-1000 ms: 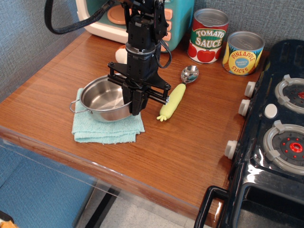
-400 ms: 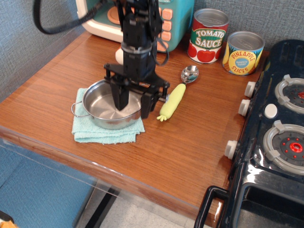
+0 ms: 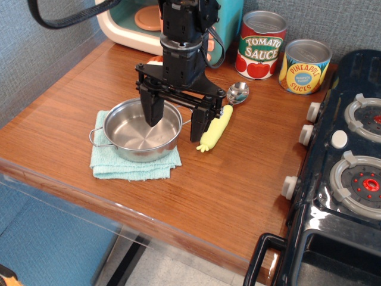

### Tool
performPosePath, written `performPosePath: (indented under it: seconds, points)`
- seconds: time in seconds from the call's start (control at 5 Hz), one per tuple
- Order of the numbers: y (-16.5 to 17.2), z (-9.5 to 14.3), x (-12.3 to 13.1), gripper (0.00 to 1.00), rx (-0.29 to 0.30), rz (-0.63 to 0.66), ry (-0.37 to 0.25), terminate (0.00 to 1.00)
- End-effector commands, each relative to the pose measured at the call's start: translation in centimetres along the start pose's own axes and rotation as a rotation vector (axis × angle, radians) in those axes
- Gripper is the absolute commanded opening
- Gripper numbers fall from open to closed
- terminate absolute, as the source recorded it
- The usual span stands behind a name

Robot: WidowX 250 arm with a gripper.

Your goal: Place the pot on the blue cloth.

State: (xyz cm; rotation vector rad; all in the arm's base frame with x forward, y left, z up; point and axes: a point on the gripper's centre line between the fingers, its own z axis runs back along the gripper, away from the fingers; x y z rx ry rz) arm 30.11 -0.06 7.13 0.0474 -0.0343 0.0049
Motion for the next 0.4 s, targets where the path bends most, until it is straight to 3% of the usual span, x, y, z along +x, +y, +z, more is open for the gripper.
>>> performPosePath:
  seconds: [0.0, 0.2]
  points:
    - [0.01, 2.13, 0.47, 1.00, 0.001, 0.013, -0.071, 0.00]
    - [0.01, 2.13, 0.47, 1.00, 0.001, 0.013, -0.071, 1.00]
